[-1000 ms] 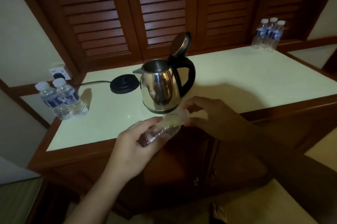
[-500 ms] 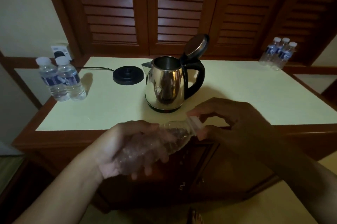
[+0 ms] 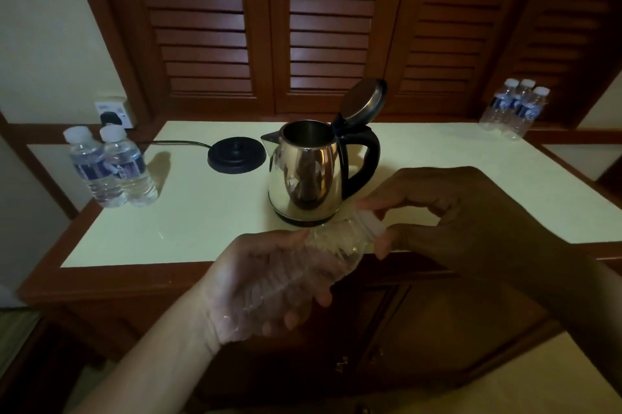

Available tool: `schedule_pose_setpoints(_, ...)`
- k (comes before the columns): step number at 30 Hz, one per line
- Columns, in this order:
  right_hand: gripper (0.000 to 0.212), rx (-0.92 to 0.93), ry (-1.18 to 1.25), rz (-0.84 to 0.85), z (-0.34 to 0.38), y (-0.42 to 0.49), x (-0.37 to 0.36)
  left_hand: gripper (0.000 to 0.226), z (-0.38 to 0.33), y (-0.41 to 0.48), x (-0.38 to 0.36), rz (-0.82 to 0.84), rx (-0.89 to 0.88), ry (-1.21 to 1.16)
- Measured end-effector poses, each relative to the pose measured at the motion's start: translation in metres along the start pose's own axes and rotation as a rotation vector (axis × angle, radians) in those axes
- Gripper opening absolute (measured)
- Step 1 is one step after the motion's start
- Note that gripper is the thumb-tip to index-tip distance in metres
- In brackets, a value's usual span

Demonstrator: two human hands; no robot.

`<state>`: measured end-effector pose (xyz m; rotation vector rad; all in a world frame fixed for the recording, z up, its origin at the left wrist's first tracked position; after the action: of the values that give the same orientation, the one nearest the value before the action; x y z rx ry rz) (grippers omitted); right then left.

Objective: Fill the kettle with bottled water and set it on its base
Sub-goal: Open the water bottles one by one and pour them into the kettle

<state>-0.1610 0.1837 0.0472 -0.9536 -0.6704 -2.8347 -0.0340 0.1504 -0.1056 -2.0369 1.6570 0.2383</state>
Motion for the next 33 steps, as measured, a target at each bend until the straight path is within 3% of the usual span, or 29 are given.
schedule_pose_setpoints(3, 0.031, 0.055, -0.117, 0.009, 0.003, 0.003, 0.002, 0.053, -0.006, 0.008, -0.001, 0.07, -0.009, -0.022)
schedule_pose_setpoints(6, 0.033, 0.148, -0.296, 0.003, 0.004, 0.01, 0.002, 0.056, -0.004, 0.023, -0.019, 0.265, 0.013, -0.119)
schedule_pose_setpoints(9, 0.032, 0.191, -0.275, -0.06, -0.001, 0.01, 0.001, 0.06, -0.002, 0.037, -0.033, 0.337, 0.051, -0.141)
schedule_pose_setpoints(11, 0.036, 0.123, -0.19, -0.165, -0.018, 0.007, 0.016, 0.059, -0.012, 0.05, -0.027, 0.206, 0.022, -0.044)
schedule_pose_setpoints(13, 0.053, -0.072, -0.156, -0.243, -0.052, 0.003, 0.035, 0.053, -0.033, 0.065, -0.009, -0.104, -0.067, 0.164)
schedule_pose_setpoints(16, 0.066, -0.446, -0.041, -0.299, -0.099, -0.011, 0.058, 0.038, -0.065, 0.078, 0.006, -0.57, -0.17, 0.595)
schedule_pose_setpoints(18, 0.074, -0.567, -0.089, -0.301, -0.116, -0.021, 0.072, 0.025, -0.085, 0.084, 0.0, -0.783, -0.35, 0.913)
schedule_pose_setpoints(19, 0.078, -0.587, -0.137, -0.292, -0.122, -0.025, 0.078, 0.031, -0.09, 0.09, -0.005, -0.838, -0.428, 1.079)
schedule_pose_setpoints(21, 0.074, -0.583, -0.209, -0.332, -0.127, -0.032, 0.097, 0.053, -0.089, 0.112, -0.009, -0.846, -0.483, 1.266)
schedule_pose_setpoints(23, 0.057, -0.551, -0.19, -0.484, -0.132, -0.044, 0.125, 0.059, -0.083, 0.142, -0.008, -0.741, -0.431, 1.243)
schedule_pose_setpoints(26, 0.047, -0.511, -0.124, -0.688, -0.148, -0.061, 0.165, 0.064, -0.08, 0.184, -0.008, -0.631, -0.367, 1.227)
schedule_pose_setpoints(33, 0.025, -0.423, 0.066, -0.76, -0.217, -0.069, 0.233, 0.057, -0.114, 0.298, -0.016, -0.611, -0.362, 1.296)
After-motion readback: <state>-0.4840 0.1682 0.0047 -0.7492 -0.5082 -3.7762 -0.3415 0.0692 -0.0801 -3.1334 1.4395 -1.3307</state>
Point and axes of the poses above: each hand's wrist, its own y-axis towards the middle knuckle, its own x-axis out of the back of the hand, z = x × y, the point moved 10 cm from there along y, towards the middle knuckle, and after that the axes turned 15 degrees about y, right-handed, at the moved point
